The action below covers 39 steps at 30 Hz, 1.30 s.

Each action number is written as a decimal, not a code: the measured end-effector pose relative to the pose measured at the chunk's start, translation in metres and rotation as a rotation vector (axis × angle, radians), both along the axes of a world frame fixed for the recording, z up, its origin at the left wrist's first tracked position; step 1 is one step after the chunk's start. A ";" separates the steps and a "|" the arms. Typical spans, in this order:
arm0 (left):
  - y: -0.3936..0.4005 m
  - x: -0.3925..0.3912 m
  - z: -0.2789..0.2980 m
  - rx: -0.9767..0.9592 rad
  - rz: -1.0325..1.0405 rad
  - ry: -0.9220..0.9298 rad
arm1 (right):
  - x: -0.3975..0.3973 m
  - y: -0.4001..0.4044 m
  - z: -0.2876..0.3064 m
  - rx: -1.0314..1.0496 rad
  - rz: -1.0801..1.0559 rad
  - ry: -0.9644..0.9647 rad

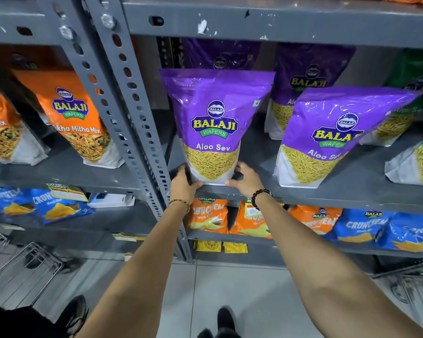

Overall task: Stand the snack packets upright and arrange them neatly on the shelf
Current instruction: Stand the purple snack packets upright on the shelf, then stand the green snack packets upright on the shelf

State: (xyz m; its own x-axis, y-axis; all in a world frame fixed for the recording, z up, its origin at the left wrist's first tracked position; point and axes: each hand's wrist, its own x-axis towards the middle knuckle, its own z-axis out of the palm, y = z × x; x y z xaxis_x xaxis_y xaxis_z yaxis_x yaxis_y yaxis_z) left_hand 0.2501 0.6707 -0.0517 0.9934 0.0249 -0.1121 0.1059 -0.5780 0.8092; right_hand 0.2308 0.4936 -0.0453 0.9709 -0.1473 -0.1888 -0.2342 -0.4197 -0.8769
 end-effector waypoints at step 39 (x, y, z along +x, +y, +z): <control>-0.181 -0.112 0.005 0.189 -0.420 -0.180 | -0.163 -0.161 0.014 -0.247 -0.617 -0.093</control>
State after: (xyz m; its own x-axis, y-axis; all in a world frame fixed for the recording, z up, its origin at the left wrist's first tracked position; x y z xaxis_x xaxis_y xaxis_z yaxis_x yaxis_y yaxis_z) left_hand 0.1377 0.4893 -0.0462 0.9250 -0.3788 0.0297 -0.2997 -0.6793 0.6699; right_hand 0.0676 0.3326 -0.0312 0.7058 -0.7084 0.0022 -0.4234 -0.4244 -0.8004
